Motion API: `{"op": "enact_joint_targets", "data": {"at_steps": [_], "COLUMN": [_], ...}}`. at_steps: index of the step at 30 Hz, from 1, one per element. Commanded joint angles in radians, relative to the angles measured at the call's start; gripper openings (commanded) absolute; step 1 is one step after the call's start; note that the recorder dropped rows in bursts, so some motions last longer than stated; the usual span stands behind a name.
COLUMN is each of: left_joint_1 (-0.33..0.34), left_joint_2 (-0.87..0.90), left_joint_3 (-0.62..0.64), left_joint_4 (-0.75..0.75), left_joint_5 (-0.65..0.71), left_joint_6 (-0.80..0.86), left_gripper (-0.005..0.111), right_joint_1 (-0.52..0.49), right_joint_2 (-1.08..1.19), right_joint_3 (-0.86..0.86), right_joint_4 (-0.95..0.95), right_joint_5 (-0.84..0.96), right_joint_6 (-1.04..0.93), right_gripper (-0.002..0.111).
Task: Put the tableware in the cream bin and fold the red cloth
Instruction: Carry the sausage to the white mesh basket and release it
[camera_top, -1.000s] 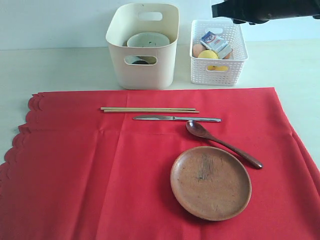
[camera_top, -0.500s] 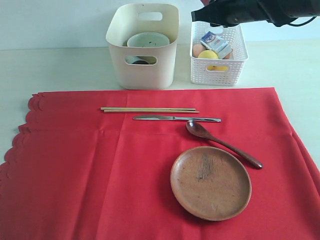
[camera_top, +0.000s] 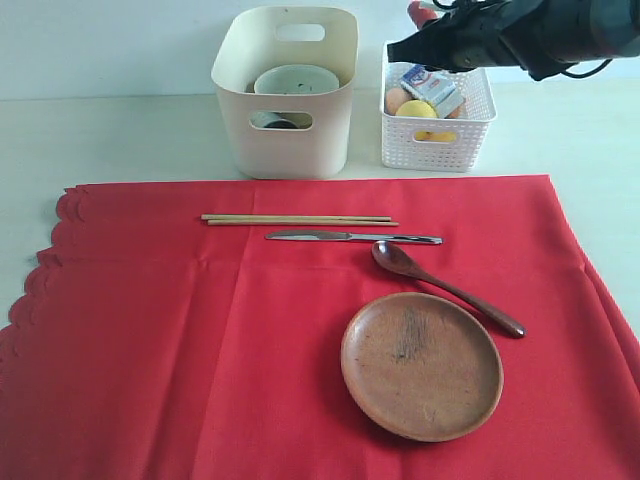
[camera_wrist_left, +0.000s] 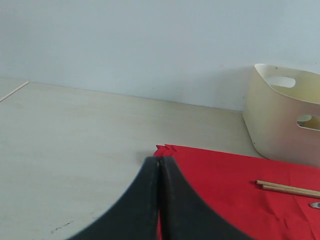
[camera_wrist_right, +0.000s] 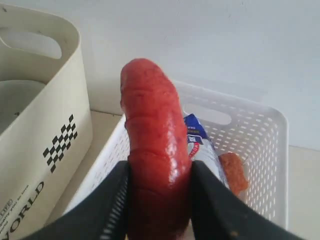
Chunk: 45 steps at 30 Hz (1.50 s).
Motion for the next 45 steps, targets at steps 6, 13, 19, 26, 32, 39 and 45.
{"op": "enact_joint_targets", "data": {"at_steps": [6, 13, 19, 26, 32, 39, 45], "left_joint_1": [0.002, 0.002, 0.002, 0.002, 0.002, 0.002, 0.002], "left_joint_2": [-0.005, -0.005, -0.005, -0.005, -0.005, -0.005, -0.005], "left_joint_3": [0.003, 0.003, 0.003, 0.003, 0.003, 0.003, 0.003], "left_joint_4": [-0.003, -0.003, -0.003, -0.003, -0.003, -0.003, -0.003], "left_joint_5": [-0.002, -0.002, -0.002, -0.002, -0.002, -0.002, -0.002], "left_joint_6": [0.006, 0.006, 0.006, 0.006, 0.006, 0.006, 0.006], "left_gripper": [0.000, 0.000, 0.000, 0.000, 0.000, 0.000, 0.000], "right_joint_1": [-0.004, -0.004, -0.004, -0.004, -0.004, -0.004, -0.004], "right_joint_2": [0.009, 0.009, -0.031, -0.131, -0.216, -0.300, -0.376], "right_joint_3": [-0.007, -0.007, -0.007, -0.007, -0.007, -0.007, 0.034], "right_joint_4": [0.097, 0.095, 0.095, 0.086, -0.073, -0.258, -0.498], "right_joint_5": [-0.077, -0.075, 0.014, 0.163, 0.324, 0.554, 0.653], "right_joint_6": [-0.002, -0.002, -0.002, -0.008, -0.006, 0.068, 0.323], "right_gripper": [0.047, 0.060, 0.061, 0.061, 0.061, 0.055, 0.055]}}
